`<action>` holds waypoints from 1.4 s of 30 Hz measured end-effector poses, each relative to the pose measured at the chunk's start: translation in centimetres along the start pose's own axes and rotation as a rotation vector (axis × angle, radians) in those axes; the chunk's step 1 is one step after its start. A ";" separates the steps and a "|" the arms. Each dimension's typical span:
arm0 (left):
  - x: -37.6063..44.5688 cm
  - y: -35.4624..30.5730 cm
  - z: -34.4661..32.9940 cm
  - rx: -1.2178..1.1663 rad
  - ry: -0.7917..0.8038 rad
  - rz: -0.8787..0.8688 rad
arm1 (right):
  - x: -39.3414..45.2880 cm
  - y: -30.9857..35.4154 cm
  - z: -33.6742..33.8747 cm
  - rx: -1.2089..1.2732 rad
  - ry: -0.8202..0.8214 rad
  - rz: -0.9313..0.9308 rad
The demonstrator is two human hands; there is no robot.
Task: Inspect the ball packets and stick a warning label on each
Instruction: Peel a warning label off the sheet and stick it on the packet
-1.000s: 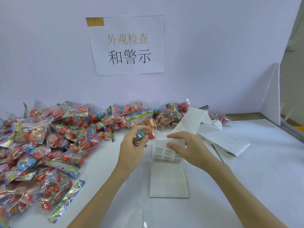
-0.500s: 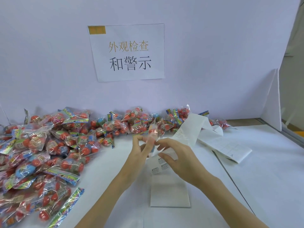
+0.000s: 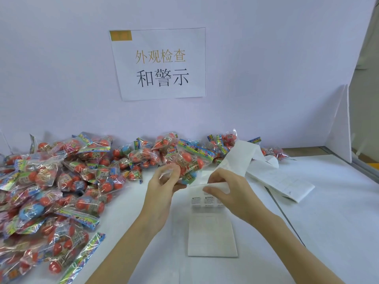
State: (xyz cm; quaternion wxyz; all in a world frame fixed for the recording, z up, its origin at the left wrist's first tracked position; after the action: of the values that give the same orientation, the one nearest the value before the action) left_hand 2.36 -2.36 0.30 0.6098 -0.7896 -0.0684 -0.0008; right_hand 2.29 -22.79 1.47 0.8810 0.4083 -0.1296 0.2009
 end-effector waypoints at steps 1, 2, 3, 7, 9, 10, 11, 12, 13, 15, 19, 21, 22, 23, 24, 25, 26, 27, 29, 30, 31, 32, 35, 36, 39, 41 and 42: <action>0.1 0.1 -0.1 -0.031 0.015 -0.008 | 0.0 -0.1 0.1 -0.005 -0.013 -0.008; 0.1 0.1 -0.3 -0.051 0.036 -0.024 | 0.0 -0.2 0.1 -0.005 -0.024 -0.013; 0.0 0.0 -0.4 -0.053 0.053 -0.051 | 0.1 -0.3 0.2 0.004 -0.036 -0.016; -0.2 -0.8 -0.3 0.060 0.056 -0.171 | 0.1 -0.4 0.4 0.013 -0.044 -0.014; -0.1 -0.9 0.0 0.107 0.022 -0.184 | 0.1 -0.4 0.4 0.004 -0.035 -0.014; 0.0 -0.8 0.3 0.140 -0.009 -0.191 | 0.1 -0.4 0.4 0.000 -0.037 -0.012; 0.0 -0.8 0.5 0.170 -0.041 -0.204 | 0.1 -0.4 0.4 -0.007 -0.040 -0.008; 0.1 -0.8 0.7 0.190 -0.066 -0.222 | 0.1 -0.4 0.3 -0.015 -0.036 -0.004; 0.2 -0.8 0.9 0.201 -0.083 -0.235 | 0.1 -0.5 0.2 -0.024 -0.024 -0.004; 0.5 -0.7 1.2 0.197 -0.097 -0.229 | 0.1 -0.6 -0.2 -0.037 0.002 -0.019; 0.7 -0.5 1.7 0.235 -0.085 -0.219 | 0.0 -0.9 -0.4 0.009 -0.024 -0.050; 0.8 -0.2 1.5 0.227 -0.073 -0.189 | 0.0 -0.9 -0.5 0.003 -0.030 -0.043; 0.8 0.0 1.2 0.195 -0.061 -0.156 | 0.0 -0.9 -0.5 0.004 -0.032 -0.038; 0.9 0.3 0.8 0.169 -0.042 -0.119 | 0.0 -0.8 -0.5 0.012 -0.038 -0.029; 0.7 0.6 0.3 0.166 -0.014 -0.092 | 0.0 -0.7 -0.4 0.024 -0.047 -0.020; 0.5 0.9 -0.2 0.200 0.024 -0.081 | 0.0 -0.6 -0.4 0.037 -0.060 -0.012; 0.3 1.2 -0.6 0.283 0.065 -0.086 | 0.0 -0.5 -0.3 0.048 -0.076 -0.003; 0.0 1.4 -1.0 0.394 0.106 -0.103 | 0.1 -0.5 -0.2 0.057 -0.090 0.007; -0.4 1.9 -1.7 0.545 0.185 -0.139 | 0.1 -0.3 -0.2 0.069 -0.105 0.020; -0.6 2.1 -1.9 0.567 0.207 -0.143 | 0.1 -0.3 -0.1 0.070 -0.106 0.025; -0.6 2.1 -2.0 0.576 0.214 -0.145 | 0.1 -0.2 -0.1 0.074 -0.100 0.029; -0.6 2.1 -2.0 0.591 0.204 -0.155 | 0.1 -0.2 -0.1 0.081 -0.088 0.032; -0.3 2.0 -1.8 0.647 0.181 -0.187 | 0.1 -0.3 0.1 0.096 -0.009 0.042; -0.2 2.0 -1.8 0.656 0.179 -0.185 | 0.2 -0.4 0.2 0.102 0.015 0.042; -0.1 2.1 -1.7 0.666 0.187 -0.174 | 0.4 -0.6 0.6 0.101 0.046 0.027; -0.1 2.0 -1.8 0.664 0.198 -0.177 | 0.6 -1.0 0.6 0.074 0.060 0.020; -0.2 2.0 -1.9 0.659 0.204 -0.183 | 0.6 -1.1 0.6 0.059 0.070 0.012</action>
State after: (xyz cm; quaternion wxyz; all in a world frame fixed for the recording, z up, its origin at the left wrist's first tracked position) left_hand 2.54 -4.73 -1.19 0.8327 -0.5371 -0.0741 -0.1121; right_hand 3.27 -23.77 1.32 0.8714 0.4258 -0.0953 0.2242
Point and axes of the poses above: each hand's wrist, its own x-axis towards the middle knuckle, its own z-axis out of the back of the hand, y = z × x, the point moved 5 cm from there along x, towards the middle knuckle, and after that the axes turned 2 degrees about x, right-handed, at the moved point
